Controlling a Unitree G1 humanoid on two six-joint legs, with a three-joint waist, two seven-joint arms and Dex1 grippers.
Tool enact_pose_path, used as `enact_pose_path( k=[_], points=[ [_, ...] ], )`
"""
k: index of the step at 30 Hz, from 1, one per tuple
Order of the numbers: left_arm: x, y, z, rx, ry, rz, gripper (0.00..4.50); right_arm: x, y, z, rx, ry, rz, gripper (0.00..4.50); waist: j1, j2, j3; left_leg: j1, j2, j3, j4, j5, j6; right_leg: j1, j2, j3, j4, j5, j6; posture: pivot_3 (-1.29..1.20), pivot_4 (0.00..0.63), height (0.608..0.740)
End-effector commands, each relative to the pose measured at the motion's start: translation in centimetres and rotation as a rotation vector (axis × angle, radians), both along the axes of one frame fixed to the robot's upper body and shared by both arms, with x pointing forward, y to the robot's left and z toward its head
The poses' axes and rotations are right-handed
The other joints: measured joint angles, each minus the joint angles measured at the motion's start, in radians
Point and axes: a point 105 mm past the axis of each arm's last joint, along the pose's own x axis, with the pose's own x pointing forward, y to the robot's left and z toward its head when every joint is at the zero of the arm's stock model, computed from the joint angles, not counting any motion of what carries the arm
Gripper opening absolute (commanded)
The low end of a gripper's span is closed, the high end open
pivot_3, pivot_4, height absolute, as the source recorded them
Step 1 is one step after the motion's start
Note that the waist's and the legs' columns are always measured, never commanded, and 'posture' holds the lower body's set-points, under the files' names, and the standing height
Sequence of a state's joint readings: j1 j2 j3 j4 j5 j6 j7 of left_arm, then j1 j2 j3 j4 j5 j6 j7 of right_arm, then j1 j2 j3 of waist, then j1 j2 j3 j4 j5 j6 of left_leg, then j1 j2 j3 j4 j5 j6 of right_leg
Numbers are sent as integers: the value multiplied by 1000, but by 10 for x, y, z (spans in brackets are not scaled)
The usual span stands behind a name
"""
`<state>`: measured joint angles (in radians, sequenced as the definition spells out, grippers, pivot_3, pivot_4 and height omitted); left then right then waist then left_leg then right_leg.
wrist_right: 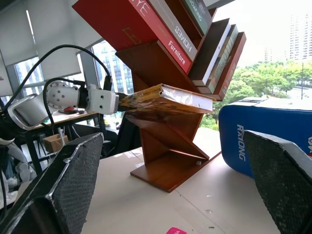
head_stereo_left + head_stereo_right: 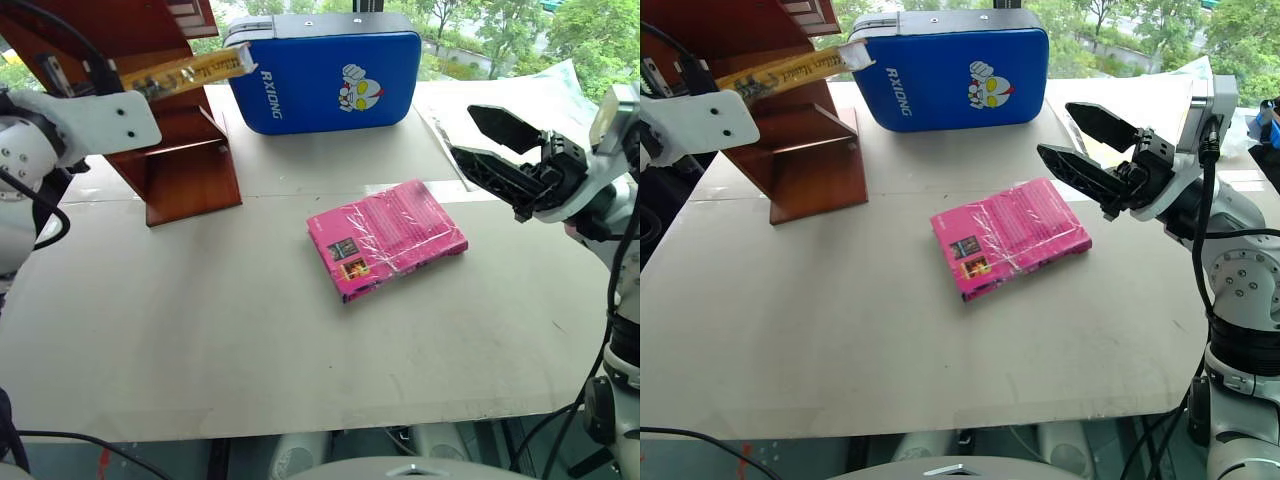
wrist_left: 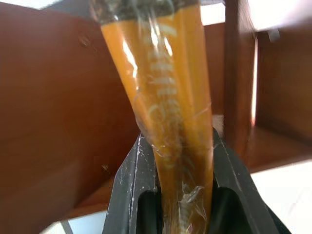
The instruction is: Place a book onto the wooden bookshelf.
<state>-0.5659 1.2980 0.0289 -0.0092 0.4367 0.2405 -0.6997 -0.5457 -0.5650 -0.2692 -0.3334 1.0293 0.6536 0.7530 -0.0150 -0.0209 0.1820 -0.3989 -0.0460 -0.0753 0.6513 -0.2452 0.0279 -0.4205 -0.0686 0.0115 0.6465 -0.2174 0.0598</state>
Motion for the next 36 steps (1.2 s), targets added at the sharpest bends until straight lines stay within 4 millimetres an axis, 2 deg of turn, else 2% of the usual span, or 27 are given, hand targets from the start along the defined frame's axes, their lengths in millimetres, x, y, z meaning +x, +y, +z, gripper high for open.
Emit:
enact_pose_path(
  k=[1,6,13,14,16,17,20,21,27,36],
  points=[
    [-3,7,18,8,-43,44,295,-3,3,4,-1,-34,-4,4500,0,0,0,0,0,0,0,0,0,0,0,0,0,0,0,0,150,740],
    [9,3,10,42,21,46,295,-4,7,2,9,-38,-13,4500,-1,0,0,0,0,0,0,0,0,0,0,0,1,0,0,0,150,740],
    [9,10,13,33,77,94,295,-6,5,1,10,-40,-37,4500,-3,0,0,0,0,1,1,0,0,-1,0,1,2,0,0,0,150,740],
    [9,10,13,27,80,99,1334,-6,5,1,8,-40,-39,4500,-4,0,0,0,0,1,1,0,0,-1,0,1,2,0,0,0,150,740],
    [7,11,11,10,96,107,2104,-6,4,1,9,-41,-41,4500,-4,0,0,0,0,1,1,0,0,-1,0,1,2,0,0,0,150,740],
    [6,12,10,1,104,112,2754,-6,4,1,9,-42,-42,4500,-4,0,0,0,0,1,1,0,0,-1,0,1,3,0,0,0,150,740],
    [0,20,7,-18,115,146,4205,-5,4,1,5,-43,-44,4500,-5,0,0,1,0,1,2,0,0,-1,0,1,5,0,0,0,150,740],
    [-3,25,8,-22,114,163,4471,-5,3,0,3,-43,-47,4500,-6,0,0,1,0,1,2,0,0,-1,0,1,5,0,0,0,150,740],
    [-18,37,17,-42,80,210,4471,-2,0,-3,-13,-39,-72,4500,-19,0,0,1,0,1,2,0,0,-2,0,1,9,0,0,0,150,740],
    [-35,12,28,-248,22,128,4471,-3,-15,-9,-55,-27,-122,4500,-21,0,0,1,0,1,3,0,0,-2,0,2,10,0,0,0,150,740]
  ],
)
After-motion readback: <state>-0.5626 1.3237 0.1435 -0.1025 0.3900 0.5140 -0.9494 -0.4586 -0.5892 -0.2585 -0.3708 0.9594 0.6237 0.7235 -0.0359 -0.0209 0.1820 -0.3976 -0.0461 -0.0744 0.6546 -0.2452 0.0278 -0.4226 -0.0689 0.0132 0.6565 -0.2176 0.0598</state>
